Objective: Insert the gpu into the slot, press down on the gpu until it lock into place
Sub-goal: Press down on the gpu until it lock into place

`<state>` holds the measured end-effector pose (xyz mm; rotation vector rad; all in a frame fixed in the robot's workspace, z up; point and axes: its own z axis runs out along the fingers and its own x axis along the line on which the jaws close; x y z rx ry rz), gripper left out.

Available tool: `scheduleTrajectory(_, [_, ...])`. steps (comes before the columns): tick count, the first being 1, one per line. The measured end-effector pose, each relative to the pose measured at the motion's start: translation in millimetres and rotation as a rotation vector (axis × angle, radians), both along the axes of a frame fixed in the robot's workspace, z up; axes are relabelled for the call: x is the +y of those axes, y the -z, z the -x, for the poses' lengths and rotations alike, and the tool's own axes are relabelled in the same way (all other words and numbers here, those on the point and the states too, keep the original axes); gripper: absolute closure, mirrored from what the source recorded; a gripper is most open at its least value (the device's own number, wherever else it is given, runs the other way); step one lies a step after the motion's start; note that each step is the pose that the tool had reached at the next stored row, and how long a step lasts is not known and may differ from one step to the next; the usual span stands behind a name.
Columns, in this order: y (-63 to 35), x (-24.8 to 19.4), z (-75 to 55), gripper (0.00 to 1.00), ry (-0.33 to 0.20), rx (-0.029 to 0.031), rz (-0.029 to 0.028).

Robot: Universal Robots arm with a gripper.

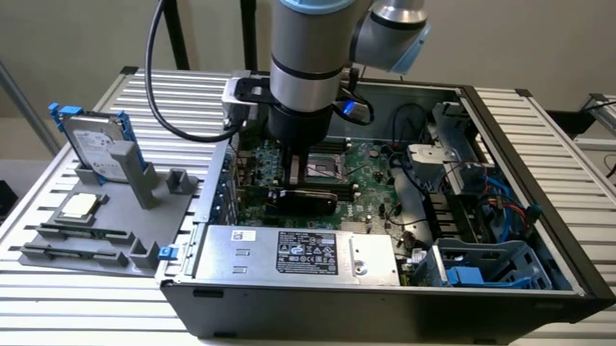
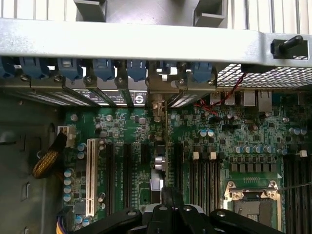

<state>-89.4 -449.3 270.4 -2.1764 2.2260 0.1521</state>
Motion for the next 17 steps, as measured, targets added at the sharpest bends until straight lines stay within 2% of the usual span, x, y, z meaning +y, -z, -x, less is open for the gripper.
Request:
scheduleTrajectory(9, [4.1, 0.4, 0.5, 0.89, -0.003, 0.0002, -0.0002])
scheduleTrajectory(11, [0.9, 0.6, 0.6, 0.89, -0.003, 0.0006, -0.0025])
scheduleTrajectory(14, [-8.7, 0.4, 0.5, 0.89, -0.003, 0.0040, -0.0004])
scheduleTrajectory(17, [-11.1, 0.4, 1.6, 0.89, -0.006, 0.0060, -0.0003])
